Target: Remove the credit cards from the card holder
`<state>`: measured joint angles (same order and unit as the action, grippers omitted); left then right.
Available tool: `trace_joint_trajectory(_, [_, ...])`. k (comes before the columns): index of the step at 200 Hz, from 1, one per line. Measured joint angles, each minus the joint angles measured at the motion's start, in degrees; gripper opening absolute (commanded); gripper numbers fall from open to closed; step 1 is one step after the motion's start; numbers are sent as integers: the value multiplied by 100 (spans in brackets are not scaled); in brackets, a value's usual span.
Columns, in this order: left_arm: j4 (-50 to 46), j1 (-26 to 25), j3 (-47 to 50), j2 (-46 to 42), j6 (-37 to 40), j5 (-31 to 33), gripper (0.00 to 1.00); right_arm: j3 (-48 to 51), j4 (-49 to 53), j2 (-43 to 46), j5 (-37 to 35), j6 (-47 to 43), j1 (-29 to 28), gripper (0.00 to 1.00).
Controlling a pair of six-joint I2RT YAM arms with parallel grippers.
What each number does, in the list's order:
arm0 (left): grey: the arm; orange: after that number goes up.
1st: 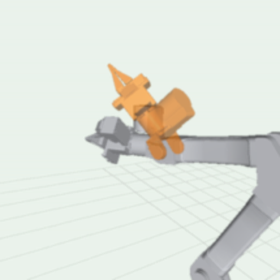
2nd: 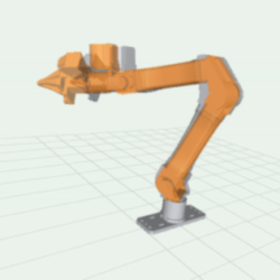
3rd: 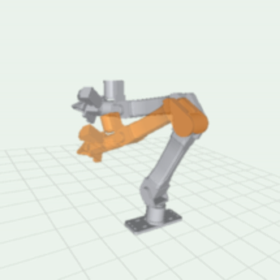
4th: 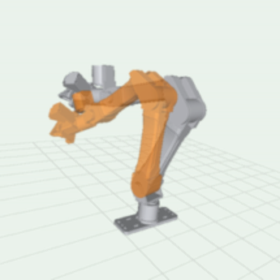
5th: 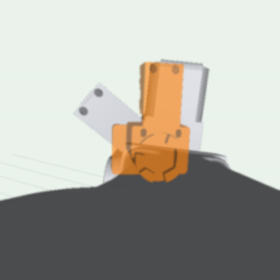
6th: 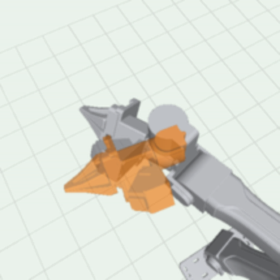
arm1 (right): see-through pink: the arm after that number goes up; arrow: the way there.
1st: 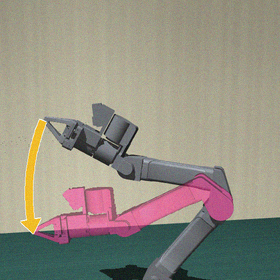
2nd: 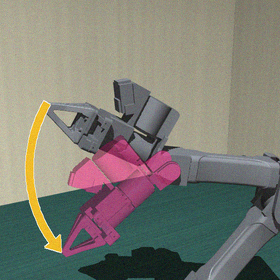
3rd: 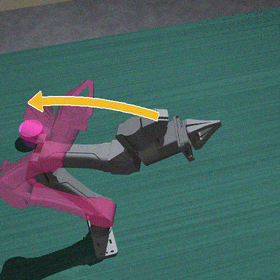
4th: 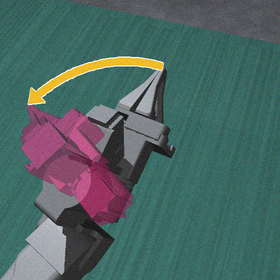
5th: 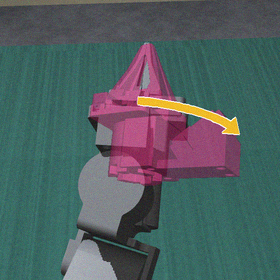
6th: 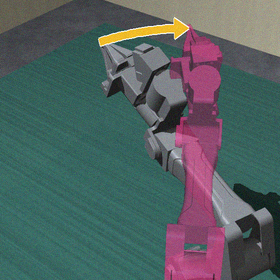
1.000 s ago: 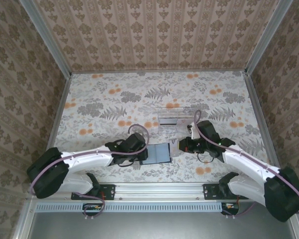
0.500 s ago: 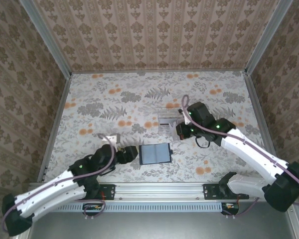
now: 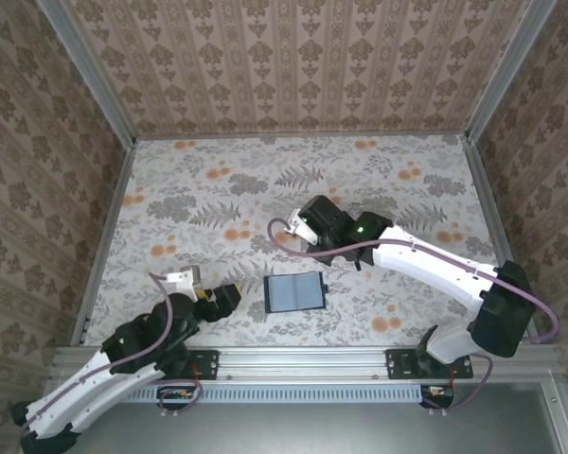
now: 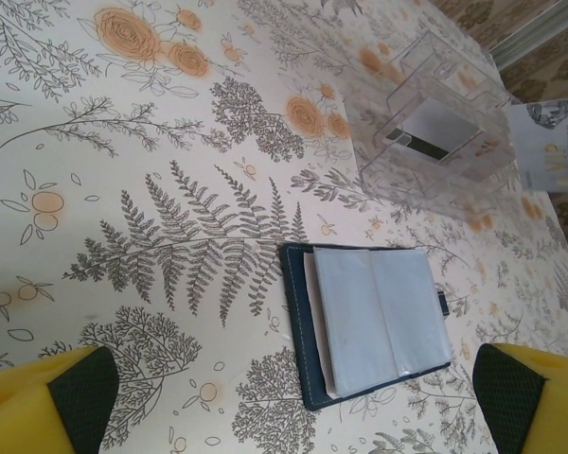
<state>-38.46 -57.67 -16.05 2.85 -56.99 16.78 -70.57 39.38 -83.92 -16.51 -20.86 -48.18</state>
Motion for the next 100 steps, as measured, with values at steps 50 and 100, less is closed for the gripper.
trace_joint_trajectory(50, [-79,0,0,4,0,-4,100,-13,-188,-306,-490,-1593,-9,0])
trace_joint_trajectory(100, [-94,0,0,4,0,-26,100,-22,-487,-850,-772,-2361,2,0])
